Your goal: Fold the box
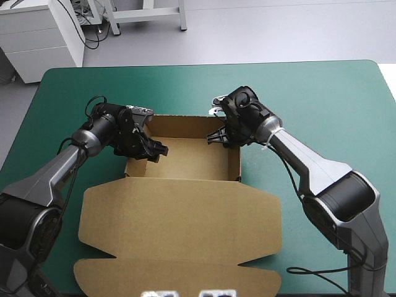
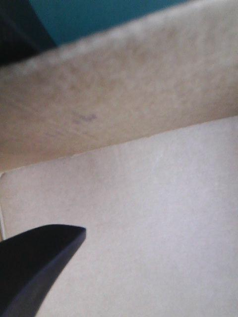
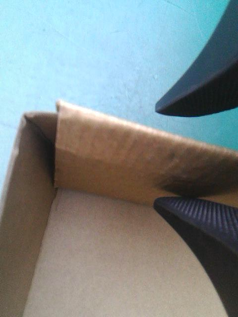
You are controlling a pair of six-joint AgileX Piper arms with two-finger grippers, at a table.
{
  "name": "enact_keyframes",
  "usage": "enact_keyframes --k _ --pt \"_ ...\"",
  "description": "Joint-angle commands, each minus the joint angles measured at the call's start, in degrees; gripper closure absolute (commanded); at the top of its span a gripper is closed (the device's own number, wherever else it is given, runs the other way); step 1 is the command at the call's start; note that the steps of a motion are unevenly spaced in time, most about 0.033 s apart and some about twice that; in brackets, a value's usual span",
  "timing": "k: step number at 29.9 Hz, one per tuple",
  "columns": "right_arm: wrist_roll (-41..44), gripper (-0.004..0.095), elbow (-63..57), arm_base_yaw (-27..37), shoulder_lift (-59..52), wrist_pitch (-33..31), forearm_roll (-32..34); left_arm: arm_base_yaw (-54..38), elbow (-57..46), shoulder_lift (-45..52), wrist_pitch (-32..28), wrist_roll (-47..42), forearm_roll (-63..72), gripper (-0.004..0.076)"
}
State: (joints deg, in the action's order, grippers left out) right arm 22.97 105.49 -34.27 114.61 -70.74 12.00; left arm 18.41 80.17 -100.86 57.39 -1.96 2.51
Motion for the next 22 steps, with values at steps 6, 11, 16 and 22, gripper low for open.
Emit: enact_keyframes --k 6,11,16,22 --pt "1.1 0.0438 6.5 0.3 -4.3 -0.5 3.2 0.2 8.4 2.7 3.8 0.1 -4.2 0.0195" --pt "-1.1 0.0438 15.2 0.3 -4.4 -0.8 3.2 0.2 13.7 3.0 7.6 0.0 -4.3 0.0195" --pt "-4.6 0.0440 22.8 0.3 -5.9 -0.8 3.2 0.2 18.6 3.2 13.8 0.0 -4.4 0.0195" --pt "-5.1 0.0440 25.9 0.3 -10.3 -0.8 3.0 0.2 20.3 7.0 16.5 -0.2 -4.2 0.0195"
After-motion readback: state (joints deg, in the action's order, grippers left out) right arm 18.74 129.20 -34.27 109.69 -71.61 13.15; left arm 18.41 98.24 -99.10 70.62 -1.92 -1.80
